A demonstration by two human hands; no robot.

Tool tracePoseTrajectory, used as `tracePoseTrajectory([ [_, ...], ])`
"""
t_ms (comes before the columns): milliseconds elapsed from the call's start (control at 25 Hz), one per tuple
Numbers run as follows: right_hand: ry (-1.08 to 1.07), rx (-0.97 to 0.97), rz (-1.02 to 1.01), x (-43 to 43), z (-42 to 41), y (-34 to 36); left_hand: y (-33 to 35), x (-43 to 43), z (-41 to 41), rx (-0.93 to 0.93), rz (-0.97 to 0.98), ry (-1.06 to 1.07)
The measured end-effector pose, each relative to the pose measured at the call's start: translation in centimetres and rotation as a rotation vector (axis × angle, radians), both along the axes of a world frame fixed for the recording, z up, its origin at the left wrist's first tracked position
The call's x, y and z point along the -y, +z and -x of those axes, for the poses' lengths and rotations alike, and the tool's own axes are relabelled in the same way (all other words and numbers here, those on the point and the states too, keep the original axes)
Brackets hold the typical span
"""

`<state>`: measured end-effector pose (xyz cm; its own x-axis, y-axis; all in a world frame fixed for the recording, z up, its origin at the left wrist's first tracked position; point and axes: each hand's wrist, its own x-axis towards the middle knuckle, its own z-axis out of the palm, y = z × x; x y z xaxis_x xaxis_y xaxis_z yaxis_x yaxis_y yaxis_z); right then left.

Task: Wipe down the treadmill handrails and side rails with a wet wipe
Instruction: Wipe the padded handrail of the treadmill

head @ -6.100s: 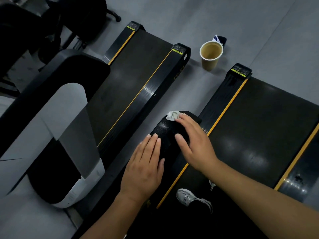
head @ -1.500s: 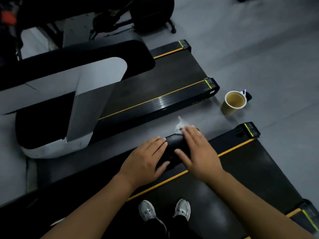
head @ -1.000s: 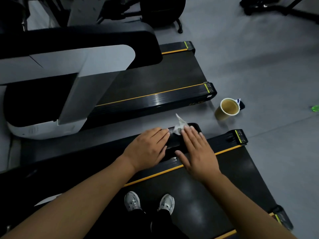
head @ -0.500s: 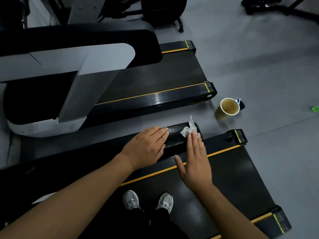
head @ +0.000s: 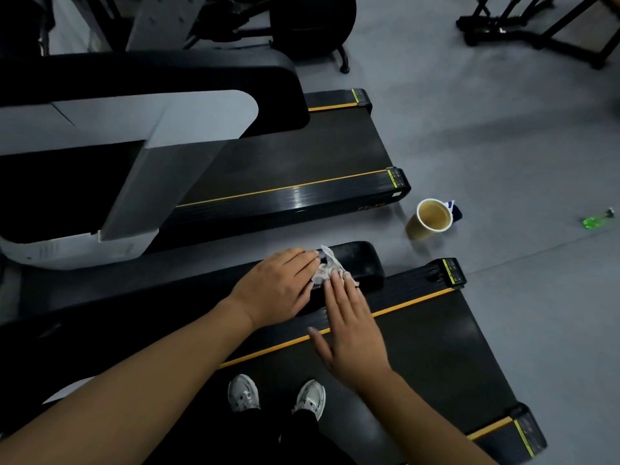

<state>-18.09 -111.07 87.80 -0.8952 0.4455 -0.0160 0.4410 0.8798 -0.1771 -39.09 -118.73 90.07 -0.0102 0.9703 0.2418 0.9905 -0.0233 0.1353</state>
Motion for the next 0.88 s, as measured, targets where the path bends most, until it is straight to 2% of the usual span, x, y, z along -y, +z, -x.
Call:
tracePoseTrajectory([
  [160,-0.229,0.017,0.053,-3.0,-1.4,0.6,0.0,0.3,0.2,0.040,-0.022,0.011],
  [200,-0.217,0.043,0.051,-2.7,-1.1,0.9,-0.1,0.3,0.2,0.045,-0.030,0.016],
  [360,0.082,0.080,-0.032,0.6,0.2,0.5,-0.1,0.3,0.3,0.093,-0.046,0.037],
  [520,-0.181,0.063,0.020,-2.4,-0.3,1.2,0.3,2.1,1.4,0.076,-0.018,0.035],
  [560,-0.179,0.074,0.043,-2.5,0.2,1.5,0.4,2.9,2.0,0.072,-0.004,0.036],
  [720,0.067,0.092,0.063,-2.1,4.1,2.7,0.5,6.2,4.3,0.070,-0.005,0.071],
  [880,-0.082,0.038,0.059,-4.3,5.9,3.6,0.2,6.8,4.1,0.032,-0.014,0.069],
])
